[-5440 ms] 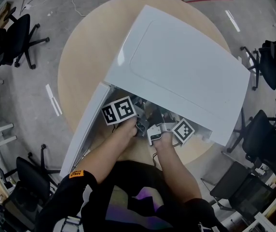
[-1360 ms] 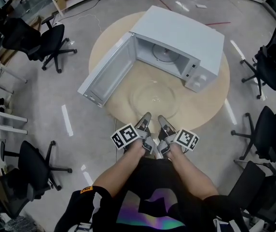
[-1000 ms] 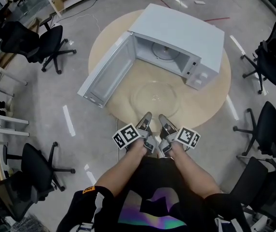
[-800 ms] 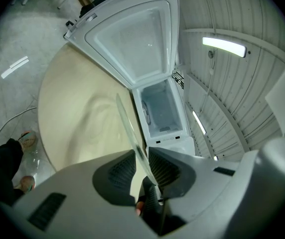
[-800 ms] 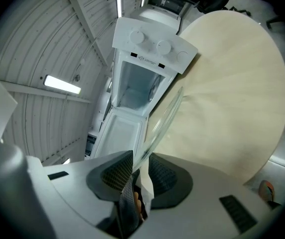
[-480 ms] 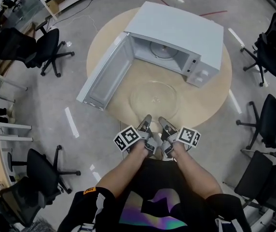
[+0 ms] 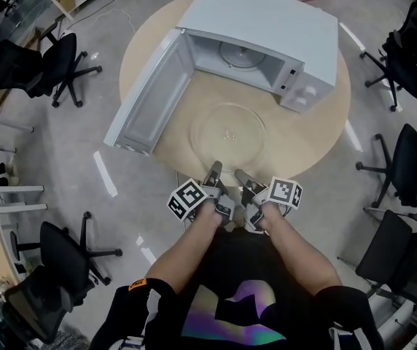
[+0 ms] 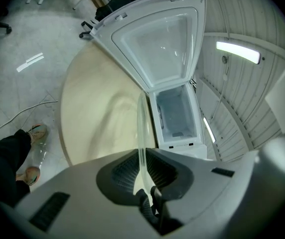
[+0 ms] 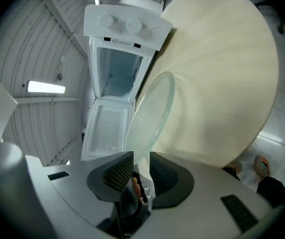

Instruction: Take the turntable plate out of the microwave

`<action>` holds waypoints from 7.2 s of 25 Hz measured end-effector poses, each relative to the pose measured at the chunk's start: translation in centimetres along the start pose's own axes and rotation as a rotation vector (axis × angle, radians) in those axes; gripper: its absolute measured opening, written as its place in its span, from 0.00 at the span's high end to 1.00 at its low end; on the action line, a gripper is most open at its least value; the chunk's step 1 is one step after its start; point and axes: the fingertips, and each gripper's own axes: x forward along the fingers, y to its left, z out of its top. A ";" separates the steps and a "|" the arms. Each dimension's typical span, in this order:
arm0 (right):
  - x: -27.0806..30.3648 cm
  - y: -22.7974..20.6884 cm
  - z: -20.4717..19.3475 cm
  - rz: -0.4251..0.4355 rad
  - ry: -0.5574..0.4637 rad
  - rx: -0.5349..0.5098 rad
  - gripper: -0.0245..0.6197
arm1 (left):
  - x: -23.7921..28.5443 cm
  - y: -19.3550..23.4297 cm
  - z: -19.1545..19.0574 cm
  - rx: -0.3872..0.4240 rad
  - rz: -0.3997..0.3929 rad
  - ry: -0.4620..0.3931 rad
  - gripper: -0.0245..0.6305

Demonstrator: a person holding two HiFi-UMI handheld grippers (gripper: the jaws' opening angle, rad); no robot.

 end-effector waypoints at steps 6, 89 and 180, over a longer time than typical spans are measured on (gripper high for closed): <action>0.1 -0.9 -1.1 -0.063 0.043 -0.081 0.82 | 0.0 1.4 -0.7 -0.011 0.014 0.019 0.83; -14.2 14.9 -1.8 -0.163 -0.272 -1.131 0.93 | -15.4 -13.0 -8.4 1.266 0.034 -0.109 0.89; -35.3 14.8 -18.2 -0.095 -0.230 -1.316 0.94 | -37.0 -12.4 -25.8 1.250 0.120 -0.370 0.89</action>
